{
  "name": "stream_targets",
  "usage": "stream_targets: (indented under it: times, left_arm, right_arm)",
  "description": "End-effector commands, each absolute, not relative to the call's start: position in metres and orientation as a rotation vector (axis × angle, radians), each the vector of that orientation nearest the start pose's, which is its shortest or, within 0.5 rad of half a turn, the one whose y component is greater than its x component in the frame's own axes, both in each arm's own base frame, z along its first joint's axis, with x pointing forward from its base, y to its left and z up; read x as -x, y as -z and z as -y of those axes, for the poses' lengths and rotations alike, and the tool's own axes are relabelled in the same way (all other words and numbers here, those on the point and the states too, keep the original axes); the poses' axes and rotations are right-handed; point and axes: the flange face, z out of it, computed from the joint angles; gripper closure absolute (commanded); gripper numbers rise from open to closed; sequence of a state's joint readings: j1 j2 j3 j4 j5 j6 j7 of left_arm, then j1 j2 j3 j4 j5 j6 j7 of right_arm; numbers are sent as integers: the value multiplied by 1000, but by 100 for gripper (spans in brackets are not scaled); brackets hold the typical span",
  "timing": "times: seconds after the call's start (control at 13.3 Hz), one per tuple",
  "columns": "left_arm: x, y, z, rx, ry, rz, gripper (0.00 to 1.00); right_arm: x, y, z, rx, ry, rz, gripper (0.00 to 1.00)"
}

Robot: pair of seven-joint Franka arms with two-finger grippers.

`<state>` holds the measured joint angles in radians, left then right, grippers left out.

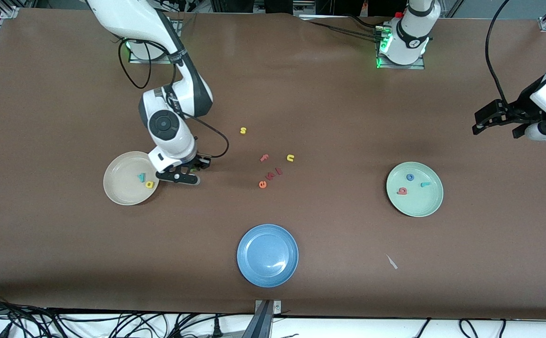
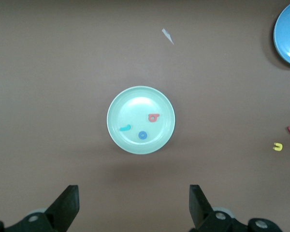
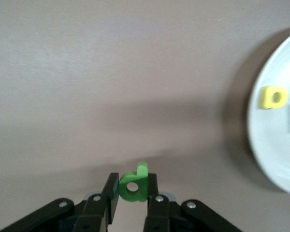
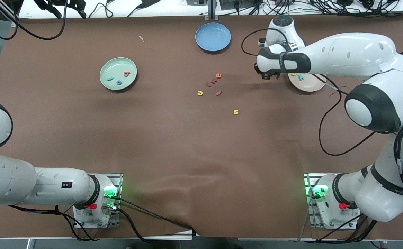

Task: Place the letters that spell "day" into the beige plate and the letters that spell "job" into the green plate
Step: 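Carry the green d to the beige plate and release it with the right gripper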

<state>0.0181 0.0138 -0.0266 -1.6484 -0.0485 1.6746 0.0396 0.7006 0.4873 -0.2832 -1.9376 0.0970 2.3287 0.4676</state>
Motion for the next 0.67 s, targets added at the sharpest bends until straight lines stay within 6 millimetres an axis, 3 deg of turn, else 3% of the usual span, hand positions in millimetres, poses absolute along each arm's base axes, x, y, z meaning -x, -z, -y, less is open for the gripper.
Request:
stream_targets:
  times: [0.0, 0.22, 0.6]
  left_arm:
    - [-550, -596, 19, 3196, -32, 25, 0]
    - [-545, -598, 37, 3166, -73, 4, 0]
    - [-543, -601, 46, 3109, -47, -42, 0]
  right_arm:
    - [-563, -250, -229, 3247, -118, 56, 71]
    - [-576, -258, -190, 3247, -142, 255, 71]
    - [-586, -257, -152, 3238, -164, 472, 70]
